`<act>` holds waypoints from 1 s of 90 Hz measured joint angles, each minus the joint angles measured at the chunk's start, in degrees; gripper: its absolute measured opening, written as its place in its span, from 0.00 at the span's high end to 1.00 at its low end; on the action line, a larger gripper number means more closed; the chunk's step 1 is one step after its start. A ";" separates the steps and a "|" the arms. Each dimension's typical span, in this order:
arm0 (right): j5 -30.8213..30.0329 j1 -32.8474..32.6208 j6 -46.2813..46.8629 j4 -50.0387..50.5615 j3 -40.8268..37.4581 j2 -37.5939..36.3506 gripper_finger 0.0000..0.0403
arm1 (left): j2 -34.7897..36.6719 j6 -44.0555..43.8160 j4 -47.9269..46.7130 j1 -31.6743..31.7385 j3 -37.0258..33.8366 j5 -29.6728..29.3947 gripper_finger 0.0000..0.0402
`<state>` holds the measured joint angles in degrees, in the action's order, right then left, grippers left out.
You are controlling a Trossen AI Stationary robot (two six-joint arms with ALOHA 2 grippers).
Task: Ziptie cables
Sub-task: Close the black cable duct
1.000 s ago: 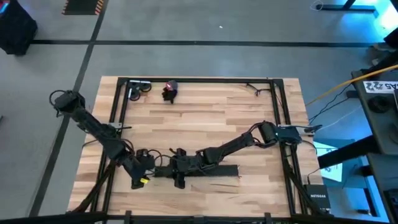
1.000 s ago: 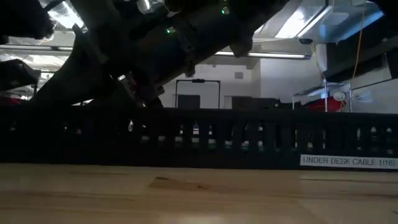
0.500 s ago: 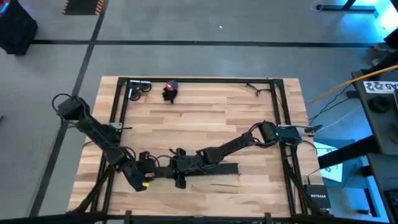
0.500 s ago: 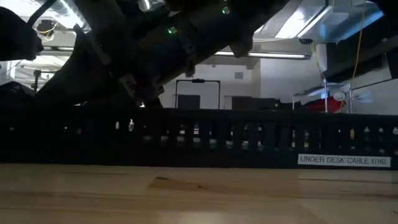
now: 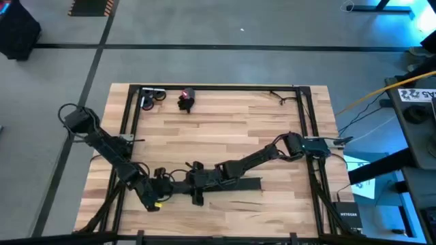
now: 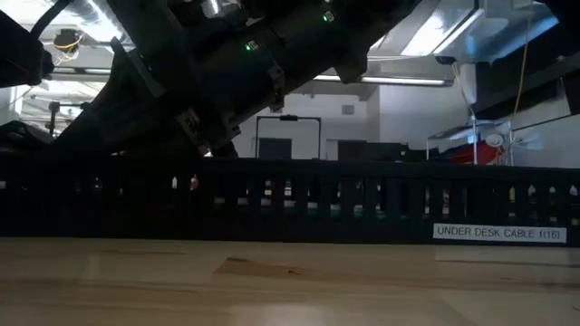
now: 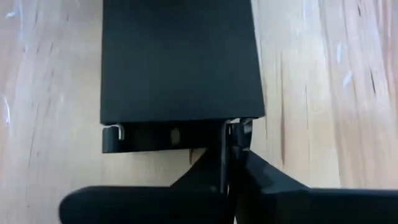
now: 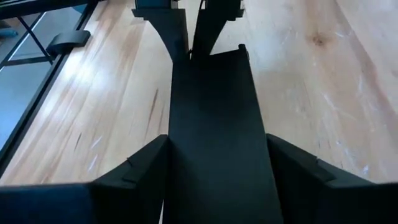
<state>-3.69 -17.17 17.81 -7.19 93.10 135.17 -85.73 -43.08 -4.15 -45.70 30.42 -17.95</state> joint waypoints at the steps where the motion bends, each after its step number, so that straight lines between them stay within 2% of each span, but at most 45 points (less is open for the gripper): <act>1: -0.14 0.00 -0.02 -0.03 0.00 0.00 0.45 | 0.00 0.08 0.06 0.06 -0.01 -0.03 0.99; 67: -1.31 0.70 -0.12 -2.21 -0.15 0.09 0.45 | -0.04 0.86 0.44 0.84 -0.05 -0.77 0.99; 90: -0.88 1.01 1.28 0.13 0.09 -0.09 0.45 | -0.04 -0.16 0.52 0.83 -0.05 -0.62 0.99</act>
<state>-4.57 -16.16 19.09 -7.06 93.19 135.09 -85.78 -43.24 -3.63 -44.87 30.37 -18.57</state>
